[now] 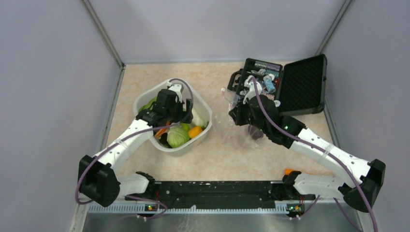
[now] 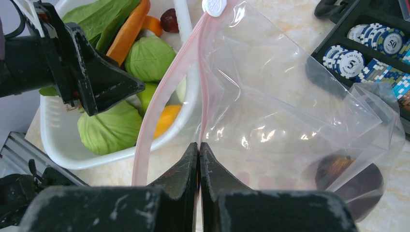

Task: Place the food in the zip-top bag and seal the zipper
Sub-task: Move the bin to the center of the board.

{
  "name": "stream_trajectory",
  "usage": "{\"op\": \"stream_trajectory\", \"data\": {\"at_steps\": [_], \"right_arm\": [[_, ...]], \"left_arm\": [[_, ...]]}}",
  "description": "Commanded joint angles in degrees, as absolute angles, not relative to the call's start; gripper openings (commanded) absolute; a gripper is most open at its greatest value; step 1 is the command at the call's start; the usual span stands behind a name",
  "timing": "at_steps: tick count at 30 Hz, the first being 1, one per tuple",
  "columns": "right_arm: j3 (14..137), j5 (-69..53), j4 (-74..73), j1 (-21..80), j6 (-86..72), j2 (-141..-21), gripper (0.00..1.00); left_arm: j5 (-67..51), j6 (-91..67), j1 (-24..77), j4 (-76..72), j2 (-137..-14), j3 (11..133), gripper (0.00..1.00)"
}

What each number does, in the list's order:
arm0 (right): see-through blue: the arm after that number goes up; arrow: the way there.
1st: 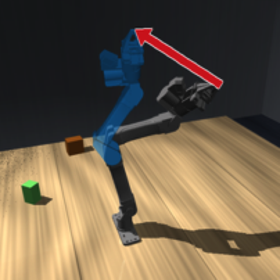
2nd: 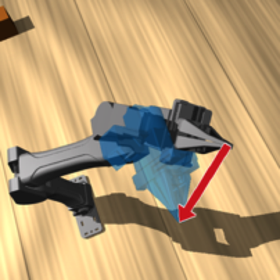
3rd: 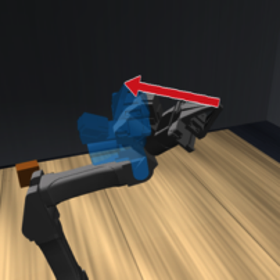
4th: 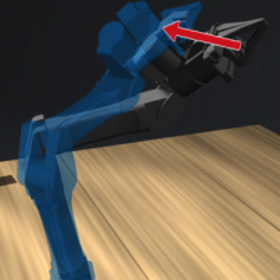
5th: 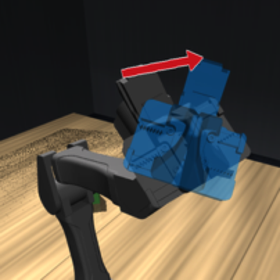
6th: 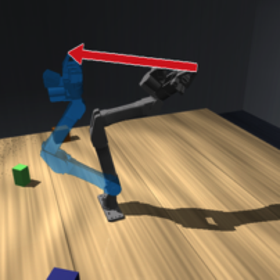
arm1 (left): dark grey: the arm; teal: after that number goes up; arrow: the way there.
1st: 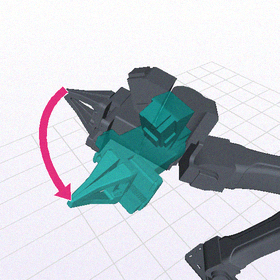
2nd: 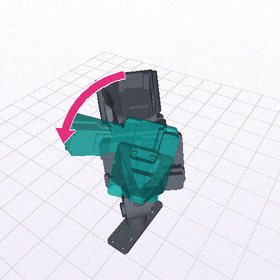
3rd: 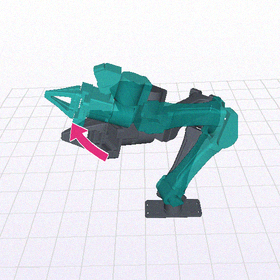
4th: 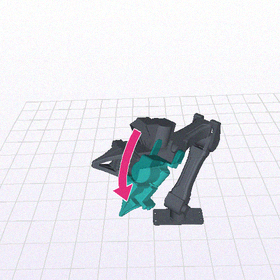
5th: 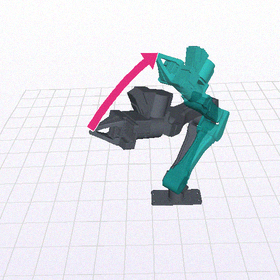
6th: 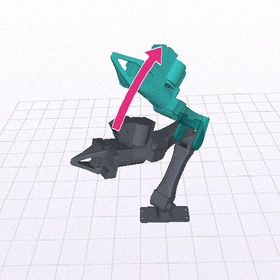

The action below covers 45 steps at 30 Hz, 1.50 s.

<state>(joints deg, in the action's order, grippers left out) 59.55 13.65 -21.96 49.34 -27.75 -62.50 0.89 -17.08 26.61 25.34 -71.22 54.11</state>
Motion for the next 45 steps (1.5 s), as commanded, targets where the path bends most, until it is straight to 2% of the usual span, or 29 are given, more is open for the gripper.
{"op": "stream_trajectory", "data": {"at_steps": [1, 7, 13, 17, 23, 26, 32, 33, 35, 39, 42, 45], "right_arm": [[58.7, 13.4, -19.5, 49.4, -28.4, -60.5, 0.00], [58.4, 13.1, -19.0, 49.4, -28.6, -60.5, 0.00], [58.2, 12.4, -18.2, 49.3, -28.6, -60.6, 0.00], [58.2, 12.1, -18.0, 49.3, -28.5, -60.6, 0.00], [58.0, 11.6, -17.6, 49.3, -28.6, -60.4, 0.00], [58.0, 11.3, -17.3, 49.3, -28.6, -60.3, 0.00], [57.8, 10.7, -17.1, 49.3, -29.0, -60.3, 0.00], [57.7, 10.4, -17.1, 49.3, -29.0, -60.2, 0.00], [57.5, 10.3, -16.9, 49.4, -29.3, -60.1, 0.00], [57.0, 9.7, -16.4, 49.3, -29.8, -59.9, 0.00], [56.5, 9.6, -16.0, 49.3, -30.0, -59.7, 0.00], [56.4, 9.4, -15.8, 49.4, -30.1, -59.7, 0.00]], "left_arm": [[3.8, -15.9, 26.1, 23.6, -68.8, 55.6, 0.86], [5.1, -15.5, 26.1, 27.5, -67.4, 57.4, 0.84], [3.4, -15.8, 26.1, 29.1, -60.7, 55.7, 0.85], [6.8, -16.2, 26.1, 28.2, -56.3, 52.3, 0.82], [11.1, -17.2, 26.1, 32.0, -58.6, 50.8, 0.69], [12.5, -15.7, 26.1, 32.8, -62.1, 51.3, 0.56], [19.7, -14.6, 26.1, 36.7, -69.6, 53.8, 0.53], [20.7, -14.8, 26.2, 36.7, -70.0, 53.8, 0.55], [21.5, -14.6, 26.2, 35.5, -69.5, 53.3, 0.65], [24.1, -14.0, 26.3, 35.3, -67.8, 53.0, 0.72], [24.9, -13.1, 26.4, 35.0, -67.0, 52.9, 0.74], [24.6, -13.6, 26.9, 35.2, -66.1, 53.5, 0.71]]}}
